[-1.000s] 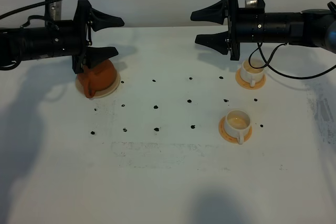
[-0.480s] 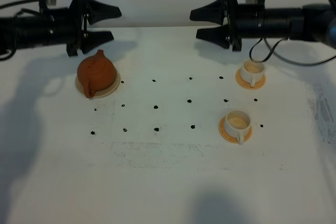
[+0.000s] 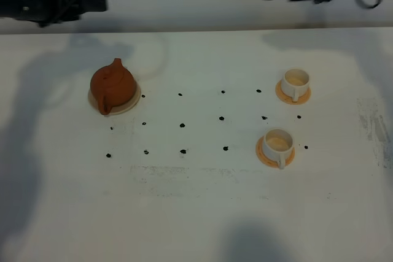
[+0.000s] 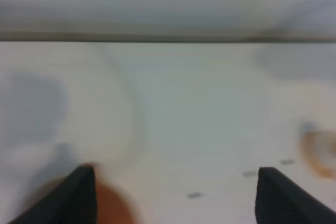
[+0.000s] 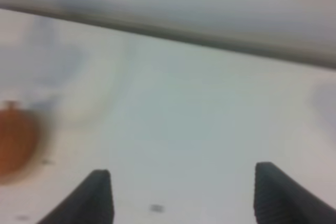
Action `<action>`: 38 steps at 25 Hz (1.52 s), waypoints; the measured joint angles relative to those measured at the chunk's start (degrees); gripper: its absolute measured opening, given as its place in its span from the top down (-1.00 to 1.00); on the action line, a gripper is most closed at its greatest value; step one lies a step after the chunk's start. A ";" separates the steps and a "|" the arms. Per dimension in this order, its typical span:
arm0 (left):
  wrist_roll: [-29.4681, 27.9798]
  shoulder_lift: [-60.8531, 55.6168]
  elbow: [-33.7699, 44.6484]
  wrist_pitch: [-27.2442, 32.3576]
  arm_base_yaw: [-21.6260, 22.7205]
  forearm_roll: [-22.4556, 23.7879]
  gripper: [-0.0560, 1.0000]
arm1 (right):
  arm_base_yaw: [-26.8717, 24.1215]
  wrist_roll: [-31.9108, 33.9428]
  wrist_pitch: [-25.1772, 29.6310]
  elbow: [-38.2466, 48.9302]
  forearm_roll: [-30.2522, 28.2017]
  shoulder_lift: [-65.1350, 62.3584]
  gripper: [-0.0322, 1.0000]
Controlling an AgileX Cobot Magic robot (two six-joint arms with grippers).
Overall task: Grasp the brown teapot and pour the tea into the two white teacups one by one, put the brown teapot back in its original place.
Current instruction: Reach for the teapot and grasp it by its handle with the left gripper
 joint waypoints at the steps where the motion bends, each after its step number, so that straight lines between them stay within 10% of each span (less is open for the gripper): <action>1: -3.14 -0.97 0.00 -0.67 -0.12 5.39 -0.26 | 0.31 1.89 -0.12 0.00 -3.70 -1.00 -0.18; 9: -22.61 -6.01 0.00 -2.22 -0.54 33.32 -0.25 | 3.90 9.96 -5.19 2.97 -22.92 -11.20 -0.09; 27: -26.70 -9.32 0.00 -1.44 -1.09 39.94 -0.25 | 4.09 18.27 -13.34 45.38 -33.91 -60.74 -0.08; 38: -34.58 -9.32 0.00 0.90 -9.47 54.12 -0.25 | 4.09 25.74 1.81 64.94 -38.86 -98.87 -0.08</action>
